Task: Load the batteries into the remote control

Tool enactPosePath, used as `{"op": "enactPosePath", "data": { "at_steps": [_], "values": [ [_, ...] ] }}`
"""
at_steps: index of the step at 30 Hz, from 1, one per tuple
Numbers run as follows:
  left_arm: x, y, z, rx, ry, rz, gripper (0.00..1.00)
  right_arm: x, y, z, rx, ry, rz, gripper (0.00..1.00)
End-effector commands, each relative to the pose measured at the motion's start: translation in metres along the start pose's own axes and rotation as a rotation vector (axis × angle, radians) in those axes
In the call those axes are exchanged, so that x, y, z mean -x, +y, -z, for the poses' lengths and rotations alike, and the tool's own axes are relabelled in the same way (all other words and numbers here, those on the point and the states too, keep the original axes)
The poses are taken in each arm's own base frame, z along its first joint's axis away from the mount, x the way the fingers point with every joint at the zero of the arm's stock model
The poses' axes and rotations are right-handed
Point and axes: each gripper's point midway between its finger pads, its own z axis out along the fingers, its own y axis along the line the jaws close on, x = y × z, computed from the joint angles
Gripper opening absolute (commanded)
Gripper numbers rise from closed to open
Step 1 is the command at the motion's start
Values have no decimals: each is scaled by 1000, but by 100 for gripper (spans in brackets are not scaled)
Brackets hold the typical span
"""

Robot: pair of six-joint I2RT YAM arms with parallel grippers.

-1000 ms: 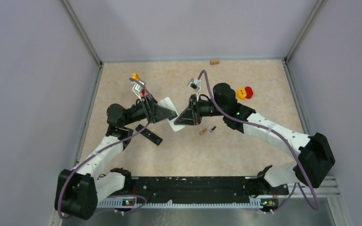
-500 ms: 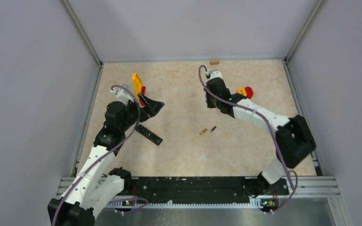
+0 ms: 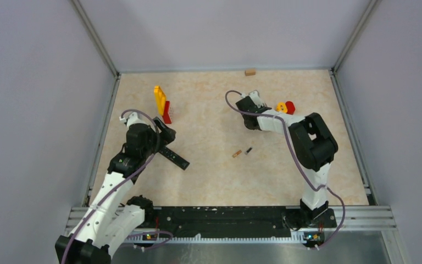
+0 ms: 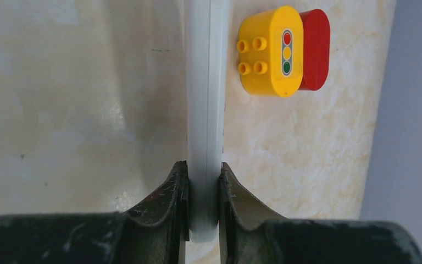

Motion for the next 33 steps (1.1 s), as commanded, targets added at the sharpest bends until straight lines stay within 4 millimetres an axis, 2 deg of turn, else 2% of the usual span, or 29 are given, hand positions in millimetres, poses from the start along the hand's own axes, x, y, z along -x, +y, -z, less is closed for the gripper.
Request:
{"op": "enactPosePath", "data": {
  "at_steps": [1, 4, 7, 9, 12, 18, 19, 20, 21, 23, 25, 27, 31, 33],
  "values": [
    [7, 9, 2, 38, -43, 0, 99, -5, -3, -13, -61, 30, 69, 3],
    [8, 9, 2, 37, -43, 0, 99, -9, 6, -15, -28, 43, 68, 13],
    [8, 8, 1, 33, -43, -1, 99, -9, 14, -10, 39, 50, 47, 35],
    [9, 9, 1, 37, -45, -2, 99, -4, 22, -2, 122, 36, 15, 46],
    [11, 10, 1, 46, -55, -3, 99, 8, 34, 16, 256, 8, -35, 52],
    [20, 17, 5, 83, -103, -14, 99, 31, 49, 57, 478, -43, -124, 56],
    [23, 18, 6, 89, -115, -14, 99, 37, 54, 67, 542, -66, -140, 58],
    [26, 20, 8, 96, -130, -13, 99, 42, 62, 79, 607, -93, -153, 65],
    [29, 21, 9, 104, -144, -11, 99, 45, 72, 92, 679, -119, -164, 72],
    [35, 22, 13, 112, -175, -2, 99, 53, 96, 123, 816, -178, -166, 77],
    [40, 24, 16, 122, -203, 11, 99, 55, 129, 158, 941, -217, -123, 78],
    [45, 26, 21, 134, -234, 27, 99, 48, 167, 193, 1031, -243, -41, 79],
    [56, 38, 34, 179, -313, 77, 99, 35, 227, 242, 1141, -314, 52, 79],
    [62, 46, 43, 209, -362, 104, 99, 31, 248, 262, 1176, -354, 75, 79]
  ]
}}
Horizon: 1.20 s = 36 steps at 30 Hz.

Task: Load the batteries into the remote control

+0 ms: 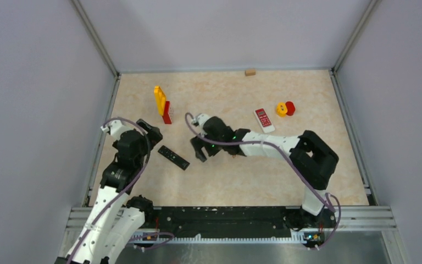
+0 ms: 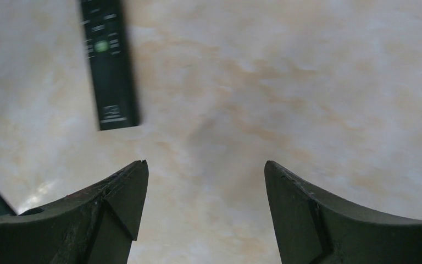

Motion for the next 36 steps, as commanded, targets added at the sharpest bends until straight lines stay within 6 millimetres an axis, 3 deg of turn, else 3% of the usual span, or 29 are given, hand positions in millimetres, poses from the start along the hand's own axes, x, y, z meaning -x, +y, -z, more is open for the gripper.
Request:
{"op": "enactPosePath", "data": {
  "at_steps": [1, 4, 7, 12, 19, 22, 28, 33, 36],
  "values": [
    [28, 21, 12, 90, -144, 78, 99, 15, 75, -19, 161, -95, 64, 79],
    [39, 28, 22, 111, -204, 110, 99, 18, 97, -30, 171, -129, 105, 79],
    [47, 32, 30, 116, -245, 133, 99, 15, 108, -41, 168, -115, 141, 78],
    [52, 35, 36, 114, -271, 145, 99, 12, 114, -61, 122, -108, 214, 77],
    [58, 44, 42, 149, -304, 155, 99, -9, 121, -81, 63, -30, 343, 68],
    [60, 49, 46, 163, -324, 165, 99, -15, 122, -85, 31, -12, 382, 61],
    [60, 51, 47, 162, -332, 174, 99, -23, 115, -88, -18, 30, 347, 31],
    [49, 50, 45, 143, -290, 167, 99, -11, 108, -77, 36, 9, 215, 26],
    [36, 48, 42, 107, -249, 174, 99, -4, 109, -64, 170, 2, 113, 25]
  ]
}}
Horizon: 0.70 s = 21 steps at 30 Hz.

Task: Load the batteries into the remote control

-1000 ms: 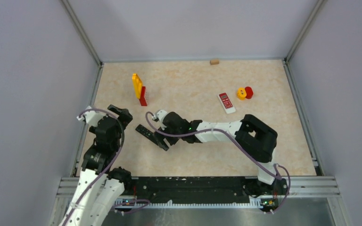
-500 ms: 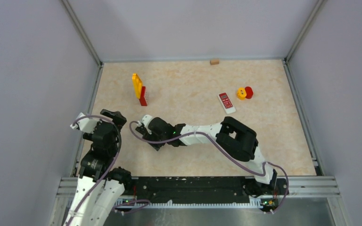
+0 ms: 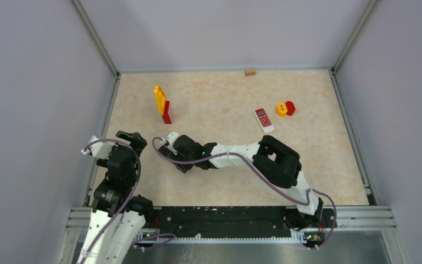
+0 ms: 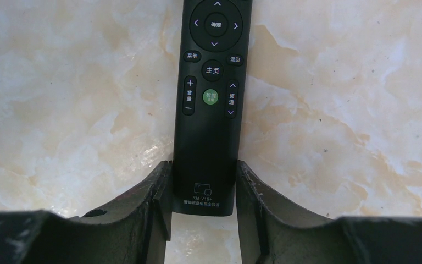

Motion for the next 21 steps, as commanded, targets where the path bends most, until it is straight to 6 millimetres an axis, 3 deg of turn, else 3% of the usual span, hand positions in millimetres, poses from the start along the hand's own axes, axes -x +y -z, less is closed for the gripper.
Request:
{"op": "enactPosePath", "data": {
  "at_steps": [1, 4, 9, 17, 21],
  "values": [
    [-18, 0, 2, -43, 60, 34, 99, 17, -7, 28, 178, -45, -187, 25],
    [-39, -17, 4, -162, 136, 36, 99, 26, -4, 48, 365, -90, -314, 24],
    [-78, -62, 16, -410, 330, 23, 99, 52, -1, 87, 642, -192, -469, 22],
    [-133, -91, 24, -482, 662, 4, 99, 69, -1, 119, 815, -252, -547, 21],
    [-145, -90, 21, -431, 733, 16, 98, 74, 0, 124, 826, -265, -555, 21]
  ]
}}
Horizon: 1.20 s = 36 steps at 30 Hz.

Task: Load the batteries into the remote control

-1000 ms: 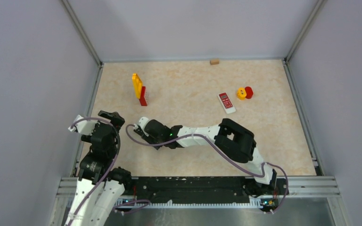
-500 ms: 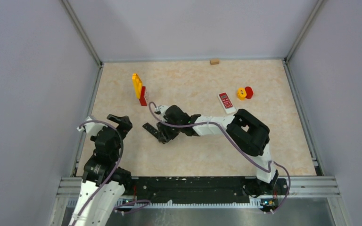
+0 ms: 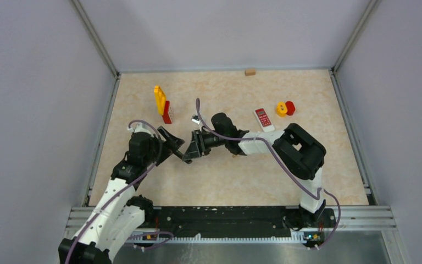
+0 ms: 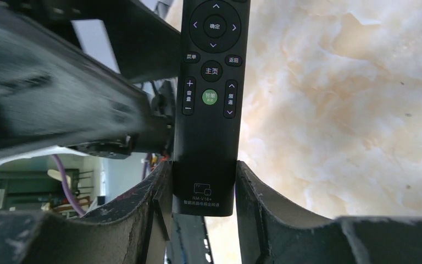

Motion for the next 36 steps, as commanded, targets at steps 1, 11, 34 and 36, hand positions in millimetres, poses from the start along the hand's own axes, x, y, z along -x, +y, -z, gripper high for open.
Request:
{"op": "enactPosePath", "data": {
  "at_steps": [1, 11, 34, 36],
  "values": [
    [9, -35, 4, -108, 26, 24, 97, 30, 51, 13, 146, -69, 77, 21],
    [13, -25, 3, -65, -11, 46, 55, 34, 53, 12, 148, -80, 79, 21],
    [34, -25, 2, 94, -16, 128, 0, 46, 62, 24, -576, -427, 754, 80],
    [35, -26, 4, 102, -11, 141, 0, 43, 63, 27, -625, -460, 845, 77]
  ]
}}
